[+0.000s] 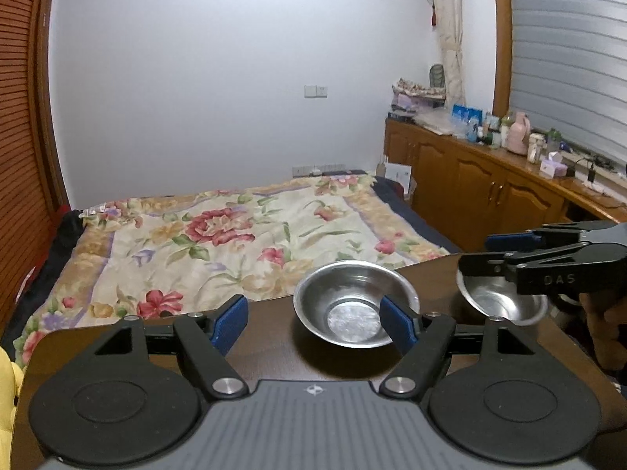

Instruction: Organize plates and bowls

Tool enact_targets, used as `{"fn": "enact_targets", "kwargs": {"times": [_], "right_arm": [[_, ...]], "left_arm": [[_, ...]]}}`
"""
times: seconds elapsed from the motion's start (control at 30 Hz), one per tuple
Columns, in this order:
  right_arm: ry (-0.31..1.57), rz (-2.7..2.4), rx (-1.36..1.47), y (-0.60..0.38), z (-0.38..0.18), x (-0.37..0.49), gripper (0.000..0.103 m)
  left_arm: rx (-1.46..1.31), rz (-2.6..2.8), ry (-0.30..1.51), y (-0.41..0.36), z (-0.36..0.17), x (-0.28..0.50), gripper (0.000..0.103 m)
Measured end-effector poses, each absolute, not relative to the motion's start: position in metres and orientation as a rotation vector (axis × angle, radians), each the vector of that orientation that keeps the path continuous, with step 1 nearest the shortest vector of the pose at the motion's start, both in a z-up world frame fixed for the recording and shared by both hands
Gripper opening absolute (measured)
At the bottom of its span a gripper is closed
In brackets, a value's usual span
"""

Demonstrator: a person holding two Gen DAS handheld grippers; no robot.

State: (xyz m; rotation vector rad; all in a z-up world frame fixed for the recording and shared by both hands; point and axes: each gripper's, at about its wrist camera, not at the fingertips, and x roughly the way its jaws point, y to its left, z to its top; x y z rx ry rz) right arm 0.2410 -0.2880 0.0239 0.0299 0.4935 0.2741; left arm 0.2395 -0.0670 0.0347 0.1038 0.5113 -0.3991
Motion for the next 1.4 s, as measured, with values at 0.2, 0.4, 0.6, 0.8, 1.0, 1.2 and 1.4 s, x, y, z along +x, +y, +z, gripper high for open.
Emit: {"fn": "enact_targets", "kwargs": {"times": [0.2, 0.4, 0.6, 0.8, 1.0, 1.2, 1.4], "right_arm": [[0.552, 0.301, 0.030, -0.280, 0.011, 0.279, 0.054], [0.623, 0.307, 0.023, -0.271, 0.001, 0.304, 0.050], [0.685, 0.313, 0.010, -0.266, -0.006, 0.320, 0.042], [0.751, 0.330, 0.004, -0.262, -0.011, 0.324, 0.035], [0.793, 0.348, 0.007, -0.256, -0.018, 0.327, 0.033], [0.808, 0.350, 0.027, -0.256, -0.021, 0.329, 0.030], [0.814, 0.360, 0.046, -0.256, -0.023, 0.330, 0.024]], "left_arm": [[0.117, -0.405, 0.574, -0.079, 0.015, 0.270, 0.076], [0.117, -0.402, 0.639, -0.084, -0.008, 0.298, 0.069], [0.111, -0.409, 0.684, -0.091, -0.019, 0.314, 0.065], [0.103, -0.422, 0.711, -0.095, -0.025, 0.318, 0.060], [0.102, -0.406, 0.747, -0.098, -0.031, 0.324, 0.048], [0.102, -0.403, 0.761, -0.099, -0.034, 0.327, 0.042], [0.077, -0.404, 0.788, -0.097, -0.035, 0.326, 0.032]]}}
